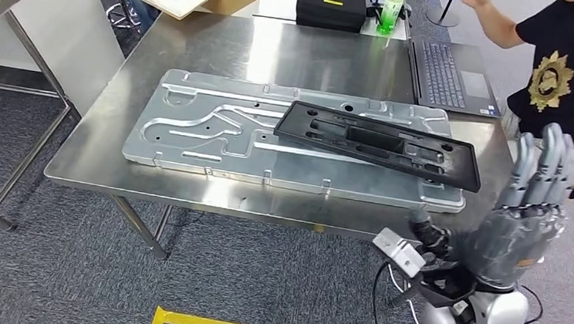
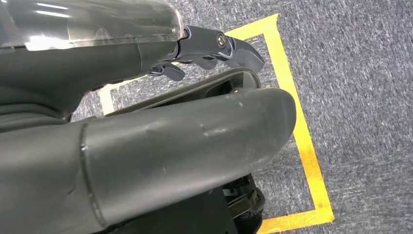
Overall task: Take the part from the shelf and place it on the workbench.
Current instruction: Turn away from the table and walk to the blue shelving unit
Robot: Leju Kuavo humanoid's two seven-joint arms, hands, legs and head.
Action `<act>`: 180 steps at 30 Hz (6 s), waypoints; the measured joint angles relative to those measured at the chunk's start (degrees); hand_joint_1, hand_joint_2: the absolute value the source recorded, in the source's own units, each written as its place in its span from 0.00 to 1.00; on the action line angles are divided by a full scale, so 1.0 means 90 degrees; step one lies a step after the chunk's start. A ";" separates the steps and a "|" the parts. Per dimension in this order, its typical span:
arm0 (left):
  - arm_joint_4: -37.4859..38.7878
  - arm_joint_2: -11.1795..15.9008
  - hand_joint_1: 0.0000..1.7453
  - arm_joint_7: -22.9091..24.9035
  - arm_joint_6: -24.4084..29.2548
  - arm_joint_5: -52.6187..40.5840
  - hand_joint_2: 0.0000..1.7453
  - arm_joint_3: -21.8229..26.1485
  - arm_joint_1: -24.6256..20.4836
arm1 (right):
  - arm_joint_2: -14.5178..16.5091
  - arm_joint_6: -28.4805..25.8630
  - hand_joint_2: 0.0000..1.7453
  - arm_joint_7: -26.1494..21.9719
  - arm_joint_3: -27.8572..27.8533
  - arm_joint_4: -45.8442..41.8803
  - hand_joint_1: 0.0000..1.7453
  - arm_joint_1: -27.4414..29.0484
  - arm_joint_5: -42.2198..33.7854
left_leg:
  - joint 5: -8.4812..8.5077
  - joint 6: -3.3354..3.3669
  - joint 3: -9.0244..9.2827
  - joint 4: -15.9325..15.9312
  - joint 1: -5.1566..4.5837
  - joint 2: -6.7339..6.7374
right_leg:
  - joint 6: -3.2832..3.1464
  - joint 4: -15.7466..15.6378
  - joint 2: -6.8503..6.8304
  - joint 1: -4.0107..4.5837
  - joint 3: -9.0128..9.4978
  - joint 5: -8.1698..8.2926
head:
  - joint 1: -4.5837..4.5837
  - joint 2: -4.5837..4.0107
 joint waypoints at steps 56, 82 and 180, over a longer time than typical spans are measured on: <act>0.0000 -0.0002 0.00 0.0169 -0.0034 -0.0093 0.00 0.0148 -0.0109 | -0.0893 0.0356 0.00 0.0859 -0.0179 0.1868 0.00 -0.0837 -0.0146 | 0.0136 0.0160 -0.0066 -0.0039 0.0030 -0.0520 | 0.0241 0.0501 0.0281 -0.0137 -0.0208 -0.0140 | -0.0012 0.0000; 0.0000 0.0004 0.00 0.0274 -0.0069 -0.0167 0.00 0.0162 -0.0165 | -0.0766 0.0402 0.00 0.0878 0.0226 0.2237 0.00 -0.0988 0.0263 | 0.0160 0.0185 -0.0075 -0.0107 0.0027 -0.0152 | 0.0256 0.1685 -0.0040 -0.0085 -0.0714 -0.0904 | -0.0030 0.0000; 0.0000 -0.0044 0.00 0.0343 -0.0019 -0.0109 0.00 0.0233 -0.0156 | -0.0774 0.0324 0.00 0.1014 0.0292 0.2169 0.00 -0.0747 0.0155 | 0.0146 0.0021 -0.0172 -0.0006 0.0071 -0.0667 | 0.0227 0.0178 0.0499 -0.0182 -0.0090 -0.0111 | -0.0103 0.0000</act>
